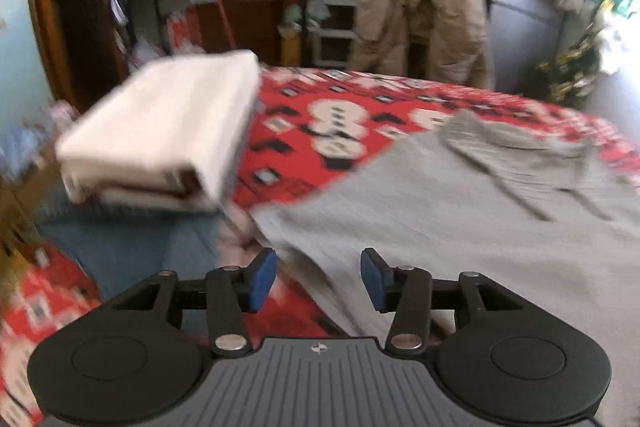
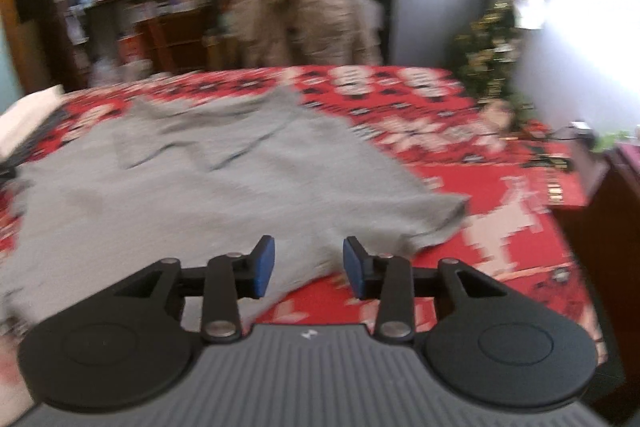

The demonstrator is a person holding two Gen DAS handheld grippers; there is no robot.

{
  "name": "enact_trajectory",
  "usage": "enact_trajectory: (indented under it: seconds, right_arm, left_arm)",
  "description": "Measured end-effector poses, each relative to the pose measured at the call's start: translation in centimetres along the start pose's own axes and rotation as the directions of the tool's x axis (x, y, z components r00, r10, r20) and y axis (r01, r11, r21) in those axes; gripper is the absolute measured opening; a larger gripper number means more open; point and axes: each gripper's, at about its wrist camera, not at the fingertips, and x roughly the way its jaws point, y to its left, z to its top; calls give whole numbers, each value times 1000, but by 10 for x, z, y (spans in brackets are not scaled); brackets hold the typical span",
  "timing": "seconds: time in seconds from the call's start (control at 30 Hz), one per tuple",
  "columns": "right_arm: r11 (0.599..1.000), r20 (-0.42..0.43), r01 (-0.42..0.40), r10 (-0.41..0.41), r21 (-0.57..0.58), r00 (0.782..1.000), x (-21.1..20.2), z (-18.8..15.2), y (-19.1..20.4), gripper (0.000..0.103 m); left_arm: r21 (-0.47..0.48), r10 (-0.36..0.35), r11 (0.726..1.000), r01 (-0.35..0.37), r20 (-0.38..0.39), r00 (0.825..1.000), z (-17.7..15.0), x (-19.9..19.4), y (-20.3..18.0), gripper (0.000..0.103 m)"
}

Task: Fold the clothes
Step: 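Release the hem with the left gripper and smooth the shirt flat, then grasp the grey shirt hem with the left gripper while the right gripper grasps the hem too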

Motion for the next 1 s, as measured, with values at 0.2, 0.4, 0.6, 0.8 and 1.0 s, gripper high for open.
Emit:
enact_trajectory:
  seconds: [0.2, 0.4, 0.6, 0.8, 1.0]
  right_arm:
    - [992, -69, -114, 110, -60, 992, -12, -23, 27, 40]
    - [987, -112, -154, 148, -54, 983, -27, -37, 33, 40]
    - [990, -114, -133, 126, -53, 985, -37, -47, 33, 38]
    - [986, -150, -165, 165, 12, 975, -40, -50, 29, 26]
    - [977, -208, -208, 211, 38, 955, -32, -54, 36, 28]
  left_arm:
    - [-6, -208, 978, 208, -78, 975, -33, -42, -32, 46]
    - [60, -301, 947, 316, -185, 936, -63, -63, -72, 45]
    - [9, -286, 954, 299, -263, 921, -80, -59, -73, 18]
    - [-25, -269, 961, 275, -296, 916, -85, -56, -67, 12]
    - [-30, -291, 955, 296, -299, 909, -85, -55, -75, 24]
